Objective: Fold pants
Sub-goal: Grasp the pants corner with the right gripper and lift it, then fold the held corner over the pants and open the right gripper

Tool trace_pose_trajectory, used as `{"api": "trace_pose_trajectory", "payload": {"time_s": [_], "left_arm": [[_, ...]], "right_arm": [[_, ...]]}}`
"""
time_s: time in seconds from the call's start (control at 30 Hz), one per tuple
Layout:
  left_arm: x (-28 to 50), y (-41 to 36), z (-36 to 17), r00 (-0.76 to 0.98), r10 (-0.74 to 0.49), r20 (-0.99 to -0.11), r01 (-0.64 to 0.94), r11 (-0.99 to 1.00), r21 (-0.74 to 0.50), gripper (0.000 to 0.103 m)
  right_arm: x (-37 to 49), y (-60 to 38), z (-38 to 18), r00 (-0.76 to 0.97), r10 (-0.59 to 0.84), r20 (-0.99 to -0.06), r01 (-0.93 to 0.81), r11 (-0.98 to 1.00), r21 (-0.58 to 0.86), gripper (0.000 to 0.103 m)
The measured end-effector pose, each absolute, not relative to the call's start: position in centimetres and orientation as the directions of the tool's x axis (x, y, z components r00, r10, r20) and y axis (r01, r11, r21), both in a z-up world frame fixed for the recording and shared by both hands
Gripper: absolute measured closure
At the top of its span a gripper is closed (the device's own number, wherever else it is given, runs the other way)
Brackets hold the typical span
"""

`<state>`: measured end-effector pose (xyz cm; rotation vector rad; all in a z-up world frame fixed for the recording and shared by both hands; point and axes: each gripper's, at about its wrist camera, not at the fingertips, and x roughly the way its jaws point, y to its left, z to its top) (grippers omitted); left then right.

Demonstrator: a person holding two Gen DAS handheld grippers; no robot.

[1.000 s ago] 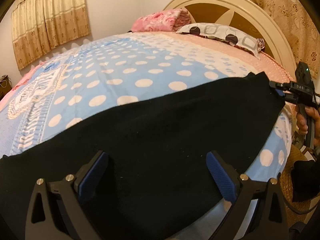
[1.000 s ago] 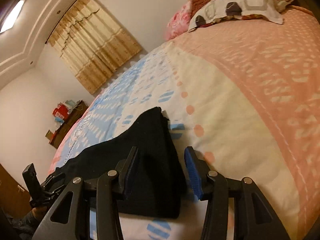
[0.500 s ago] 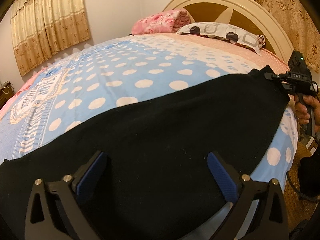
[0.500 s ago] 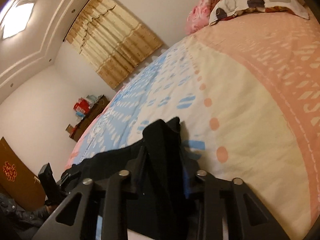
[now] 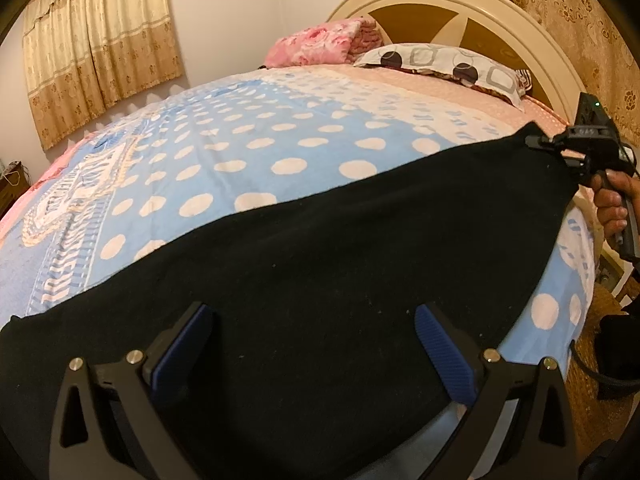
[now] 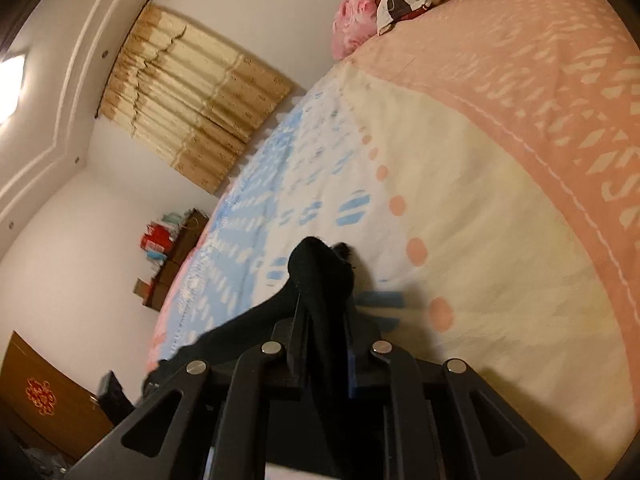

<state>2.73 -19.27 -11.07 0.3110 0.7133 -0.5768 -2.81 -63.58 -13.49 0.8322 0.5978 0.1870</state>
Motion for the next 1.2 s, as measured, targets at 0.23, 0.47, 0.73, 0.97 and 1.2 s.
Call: {"api": "trace_pose_trajectory", "payload": {"time_s": [0.23,0.47,0.73,0.97,1.2], "left_arm": [[4.0,-16.4,-9.8,0.623,-0.355,-0.697,0.563,0.822,0.085,0.000],[4.9,-10.9,-7.8,0.652,-0.334,-0.681,0.484,0.874,0.034,0.000],[4.9,-4.2,-6.4,0.706,-0.253,-0.661,0.383,0.922,0.056,0.000],[4.9,0.4,-6.2,0.742,-0.198,-0.640,0.294,0.955,0.045,0.000],[5.3,1.5,-6.2,0.747,-0.208,-0.631,0.271,0.963,0.004,0.000]], "right_arm": [[-4.1,-59.3,-8.3,0.829,0.458,-0.321,-0.044,0.626,0.778,0.090],[-1.9,-48.1,-2.0,0.736,0.624,-0.264,-0.272,0.629,0.729,0.090],[4.0,-34.7,-1.7,0.639,0.674,-0.370,-0.323,0.672,0.666,0.090],[7.8,-24.6,-5.3,0.563,0.652,-0.508,-0.351,0.745,0.567,0.090],[9.8,-19.2,-9.7,0.472,0.590,-0.655,-0.341,0.807,0.482,0.079]]}}
